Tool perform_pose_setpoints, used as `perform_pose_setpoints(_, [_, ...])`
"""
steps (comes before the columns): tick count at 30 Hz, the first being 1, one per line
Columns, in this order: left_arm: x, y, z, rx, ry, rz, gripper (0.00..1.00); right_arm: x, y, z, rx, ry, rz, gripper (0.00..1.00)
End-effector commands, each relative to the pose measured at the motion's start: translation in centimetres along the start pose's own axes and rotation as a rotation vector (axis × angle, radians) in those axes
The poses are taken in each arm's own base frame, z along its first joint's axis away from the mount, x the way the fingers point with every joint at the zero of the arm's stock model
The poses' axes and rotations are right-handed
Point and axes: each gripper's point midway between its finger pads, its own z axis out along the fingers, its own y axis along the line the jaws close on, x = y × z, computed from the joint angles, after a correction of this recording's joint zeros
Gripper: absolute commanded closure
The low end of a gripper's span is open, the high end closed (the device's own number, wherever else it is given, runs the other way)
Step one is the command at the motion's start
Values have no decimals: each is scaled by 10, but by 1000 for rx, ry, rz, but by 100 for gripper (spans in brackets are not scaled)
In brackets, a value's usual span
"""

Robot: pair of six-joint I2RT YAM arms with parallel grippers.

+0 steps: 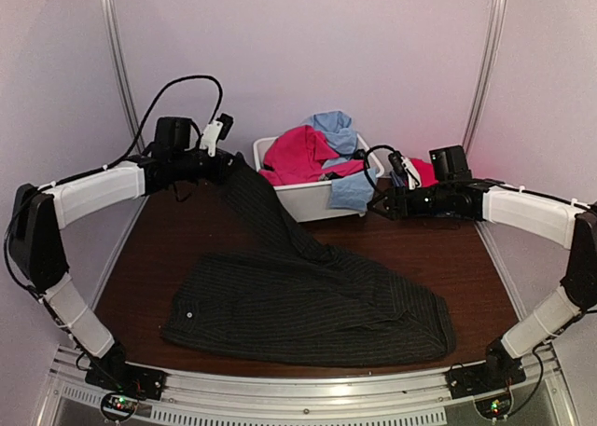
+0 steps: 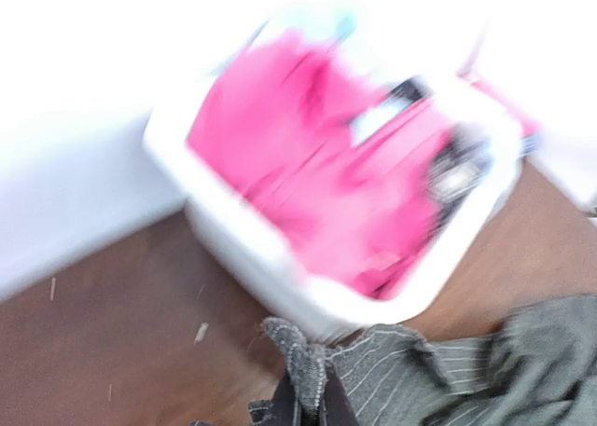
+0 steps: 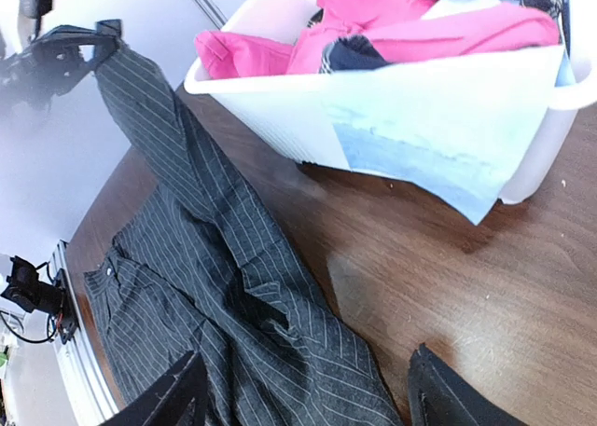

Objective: Fold and stack the mixed laundry pile
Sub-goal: Adjust the 1/3-folded shirt at the center of the board.

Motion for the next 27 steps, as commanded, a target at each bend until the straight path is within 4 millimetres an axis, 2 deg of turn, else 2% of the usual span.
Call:
perform_pose_setpoints(1, [-55,-82,-44,345,-303,297,100,-47,23,-18,-66,-132,-62,26])
perform_pose_setpoints(7, [-71,-158,-117,644,-546,591,100,-85,46,-29,-145,-231,-136,25])
perform_pose_setpoints(10, [-76,-188,-150,778,-679,703,100,-101,63,-29,-235,-251,-182,25])
perform_pose_setpoints(12, [-77,-208,-165,867,-731,754,100,-110,81,-28,-324,-270,-218,25])
perform_pose_setpoints(15, [-75,-238,-176,990,-768,812,100,-115,112,-25,-440,-277,-283,24])
perform_pose_setpoints(18, [-68,-259,-180,1075,-800,858,100,-108,146,-19,-549,-253,-359,21])
perform_pose_setpoints(24, [-58,-276,-182,1169,-842,895,100,-74,211,-21,-747,-193,-515,19])
perform_pose_setpoints(27, [-55,-280,-184,1204,-853,882,100,-64,230,-22,-762,-194,-572,20])
